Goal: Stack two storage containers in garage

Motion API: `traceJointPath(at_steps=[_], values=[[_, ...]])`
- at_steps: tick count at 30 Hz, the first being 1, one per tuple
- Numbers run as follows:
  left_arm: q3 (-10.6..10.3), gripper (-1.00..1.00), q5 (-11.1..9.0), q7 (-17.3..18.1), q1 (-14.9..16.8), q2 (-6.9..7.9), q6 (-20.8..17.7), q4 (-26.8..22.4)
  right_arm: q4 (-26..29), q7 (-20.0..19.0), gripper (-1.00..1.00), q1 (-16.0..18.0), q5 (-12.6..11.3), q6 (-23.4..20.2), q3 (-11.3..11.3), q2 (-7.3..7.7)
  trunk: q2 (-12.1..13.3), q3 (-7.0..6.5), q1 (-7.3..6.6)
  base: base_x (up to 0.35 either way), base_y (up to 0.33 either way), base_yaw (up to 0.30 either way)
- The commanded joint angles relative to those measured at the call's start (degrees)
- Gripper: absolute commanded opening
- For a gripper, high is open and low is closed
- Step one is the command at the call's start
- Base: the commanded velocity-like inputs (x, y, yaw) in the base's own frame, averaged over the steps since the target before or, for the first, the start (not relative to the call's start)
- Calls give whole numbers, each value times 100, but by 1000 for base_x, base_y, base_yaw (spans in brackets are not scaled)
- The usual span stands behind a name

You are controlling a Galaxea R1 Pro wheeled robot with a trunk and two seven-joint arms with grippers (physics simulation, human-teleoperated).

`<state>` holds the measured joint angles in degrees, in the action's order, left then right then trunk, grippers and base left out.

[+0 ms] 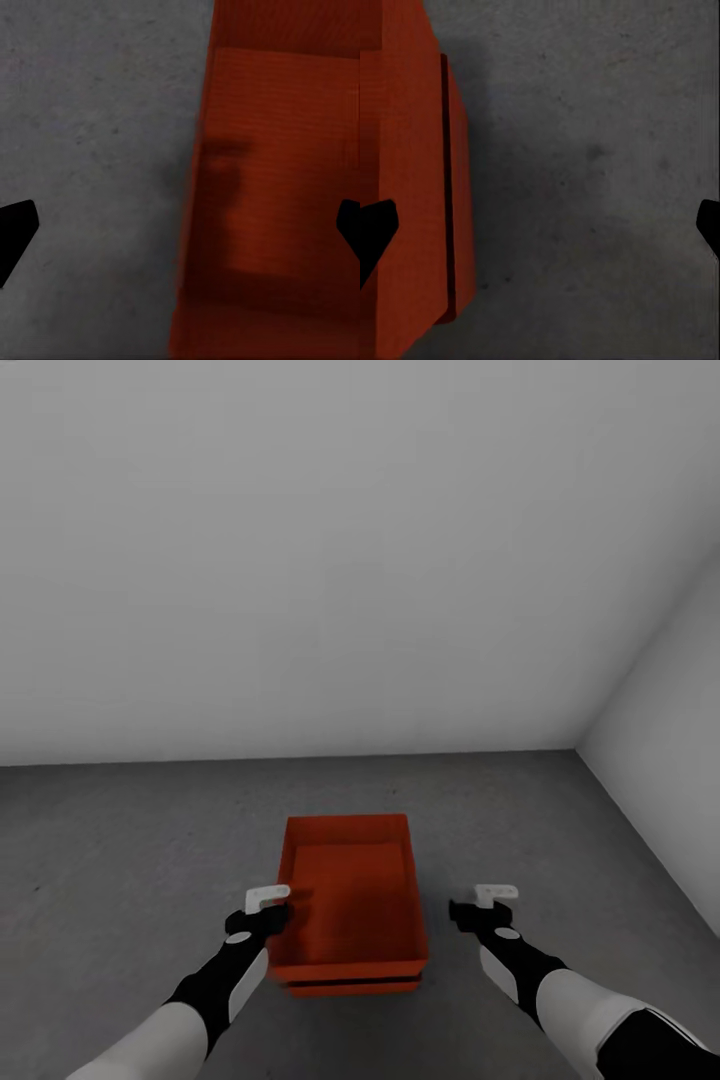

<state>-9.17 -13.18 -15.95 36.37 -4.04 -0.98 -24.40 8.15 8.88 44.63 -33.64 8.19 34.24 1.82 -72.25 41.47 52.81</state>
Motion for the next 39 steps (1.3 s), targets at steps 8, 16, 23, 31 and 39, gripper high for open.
traceJointPath(at_steps=[8, 16, 23, 31, 39], values=[[-43, 100, -151, -36, 5, 362, -32, 383, -328, 19, 100, 2, -30, 3, 48, 92, 320, -140, -176, 0, 0, 0], [-27, 100, -663, -29, 5, 641, -14, 1194, -882, 14, 100, 2, -6, 11, 73, 98, 641, -284, -352, 0, 0, 0], [-35, 100, -1044, -2, 3, 852, -12, 1595, -987, 9, 100, 9, 6, 5, 90, 99, 922, -409, -506, 0, 0, 0], [-41, 100, -1122, 35, 2, 855, -5, 2214, -999, 9, 100, -121, 41, 5, 109, 52, 1242, -553, -682, 0, 0, 0], [-40, 100, -1117, 68, -53, 768, -15, 2419, -1000, 7, 100, -893, 50, -1, 123, 18, 1563, -697, -857, 0, 0, 0]])
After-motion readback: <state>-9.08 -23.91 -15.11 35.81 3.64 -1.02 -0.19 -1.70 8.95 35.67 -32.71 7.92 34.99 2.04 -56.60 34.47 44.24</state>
